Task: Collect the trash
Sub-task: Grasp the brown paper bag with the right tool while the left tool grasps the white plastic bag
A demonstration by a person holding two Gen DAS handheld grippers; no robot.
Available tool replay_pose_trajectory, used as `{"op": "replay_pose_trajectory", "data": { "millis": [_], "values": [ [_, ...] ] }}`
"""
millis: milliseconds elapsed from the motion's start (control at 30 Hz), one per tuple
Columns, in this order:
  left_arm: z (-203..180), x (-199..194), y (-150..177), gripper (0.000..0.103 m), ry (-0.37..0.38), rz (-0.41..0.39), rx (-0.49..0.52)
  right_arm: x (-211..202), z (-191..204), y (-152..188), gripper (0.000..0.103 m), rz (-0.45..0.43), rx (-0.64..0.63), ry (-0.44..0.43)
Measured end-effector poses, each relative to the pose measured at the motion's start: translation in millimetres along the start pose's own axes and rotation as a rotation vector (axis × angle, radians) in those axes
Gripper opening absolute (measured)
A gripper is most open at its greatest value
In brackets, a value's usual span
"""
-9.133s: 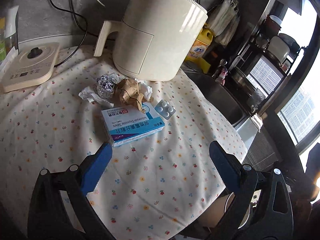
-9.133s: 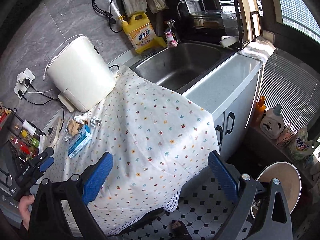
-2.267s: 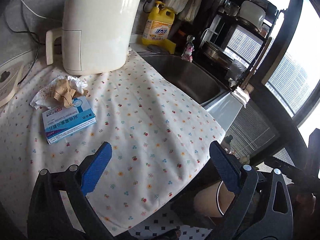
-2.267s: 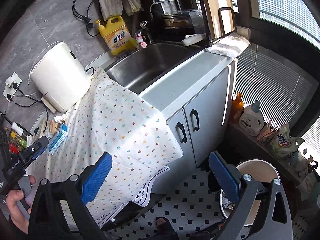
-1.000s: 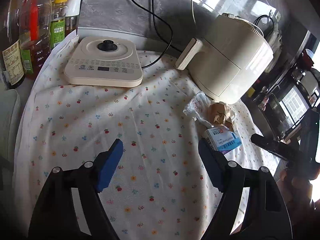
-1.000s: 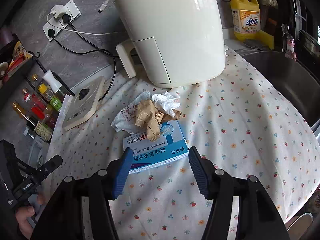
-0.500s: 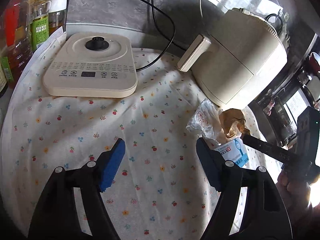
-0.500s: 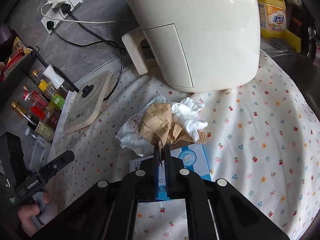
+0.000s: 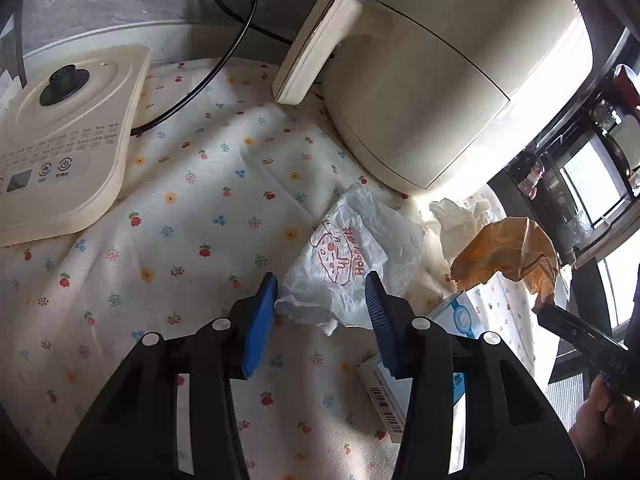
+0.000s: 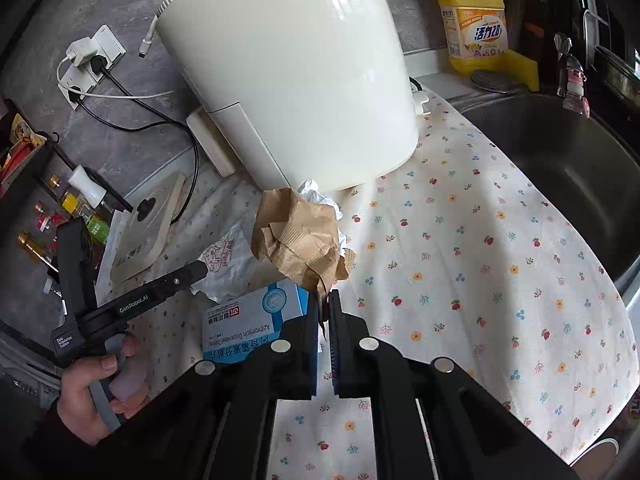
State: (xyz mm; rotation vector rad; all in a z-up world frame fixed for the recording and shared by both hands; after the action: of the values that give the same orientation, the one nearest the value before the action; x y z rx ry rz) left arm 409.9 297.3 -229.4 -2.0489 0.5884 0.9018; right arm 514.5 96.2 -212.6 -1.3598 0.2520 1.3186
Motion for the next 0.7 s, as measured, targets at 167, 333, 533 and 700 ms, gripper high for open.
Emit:
{"op": "replay_pose_trajectory", "data": {
  "millis": [167, 333, 533, 700],
  "values": [
    [-9.0, -7.7, 6.6, 0.008, -0.026, -0.031, 0.023, -6.7, -0.9, 8.8, 0.006, -0.002, 0.004, 0.0],
    [-5.6, -37.1, 20.2, 0.008, -0.015, -0.083, 0.03, -5.4, 17.5, 18.8, 0.006, 0.003, -0.013, -0.031],
    [20.1, -81.2, 45.7, 0.008, -0.025, -0.119, -0.007, -6.7, 52.5, 41.6, 0.006, 0.018, -0.057, -0.071],
    [30.6, -106.1, 65.1, 0.008, -0.011, -0.128, -0.008, -16.9, 67.1, 64.1, 0.006, 0.014, -0.043, -0.075]
  ]
}}
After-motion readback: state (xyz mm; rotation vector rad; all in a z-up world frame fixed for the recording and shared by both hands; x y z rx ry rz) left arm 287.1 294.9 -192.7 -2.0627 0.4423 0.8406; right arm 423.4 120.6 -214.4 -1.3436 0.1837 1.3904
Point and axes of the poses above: each gripper's, at about its wrist camera, not at the fingertips, and x roughly the way its jaws point, z to its left, y to its underside, the point moved 5 cm from there along x, roughly the way its jaws point, and after that the axes turned 4 degrees about -x, right-handed, at the moved point
